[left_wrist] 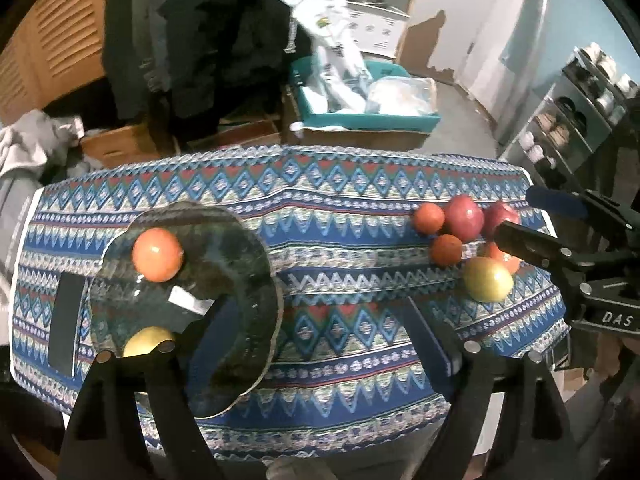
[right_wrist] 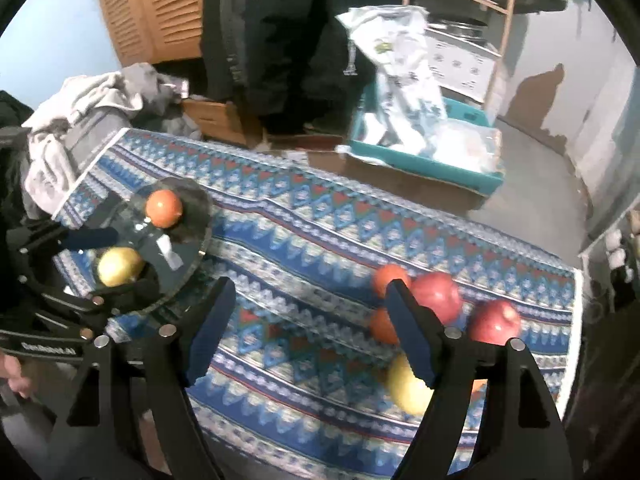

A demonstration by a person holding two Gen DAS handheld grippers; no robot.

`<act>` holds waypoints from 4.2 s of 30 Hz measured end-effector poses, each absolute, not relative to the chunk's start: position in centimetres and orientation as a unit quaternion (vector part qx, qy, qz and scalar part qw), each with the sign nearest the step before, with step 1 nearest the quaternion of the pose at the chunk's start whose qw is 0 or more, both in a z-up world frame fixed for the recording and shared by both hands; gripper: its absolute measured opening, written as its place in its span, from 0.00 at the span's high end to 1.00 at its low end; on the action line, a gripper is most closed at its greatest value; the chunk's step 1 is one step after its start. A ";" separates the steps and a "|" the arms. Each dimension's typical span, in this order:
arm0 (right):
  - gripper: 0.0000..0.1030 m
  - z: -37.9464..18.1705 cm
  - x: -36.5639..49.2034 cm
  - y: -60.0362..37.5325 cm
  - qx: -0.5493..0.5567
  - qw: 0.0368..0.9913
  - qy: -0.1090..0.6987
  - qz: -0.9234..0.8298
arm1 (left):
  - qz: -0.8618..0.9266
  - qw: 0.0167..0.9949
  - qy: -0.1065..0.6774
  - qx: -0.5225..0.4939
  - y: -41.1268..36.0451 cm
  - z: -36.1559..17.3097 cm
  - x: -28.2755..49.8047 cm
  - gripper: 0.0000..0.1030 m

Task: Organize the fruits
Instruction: 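Move both tools back from the bowl toward the remaining fruit cluster, then grasp the mango with the left tool while the right tool grasps an orange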

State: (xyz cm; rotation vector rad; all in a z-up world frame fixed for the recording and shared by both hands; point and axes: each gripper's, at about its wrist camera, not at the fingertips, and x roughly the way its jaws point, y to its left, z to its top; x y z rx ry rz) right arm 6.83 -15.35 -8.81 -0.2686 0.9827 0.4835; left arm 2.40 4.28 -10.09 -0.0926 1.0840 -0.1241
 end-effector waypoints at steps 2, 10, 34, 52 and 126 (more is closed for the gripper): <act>0.23 -8.7 6.9 -16.7 -0.132 0.851 0.462 0.214 | -0.063 0.853 0.517 -0.036 3.2 -10.0 2.7 0.17; 0.23 -8.2 6.5 -21.9 -0.124 0.865 0.453 0.175 | -0.090 0.854 0.513 -0.019 -0.7 -9.3 3.2 0.17; 0.23 -10.4 7.0 -32.8 -0.060 0.865 0.489 0.099 | -0.176 0.841 0.511 0.026 -12.3 -10.5 6.4 0.17; 0.23 -16.2 8.7 -37.5 -0.015 0.833 0.551 0.052 | -0.230 0.798 0.553 0.063 -17.8 -17.1 8.1 0.17; 0.33 -26.5 12.3 -30.3 -0.051 0.791 0.600 0.109 | -0.195 0.790 0.581 0.028 -11.0 -21.3 8.8 0.17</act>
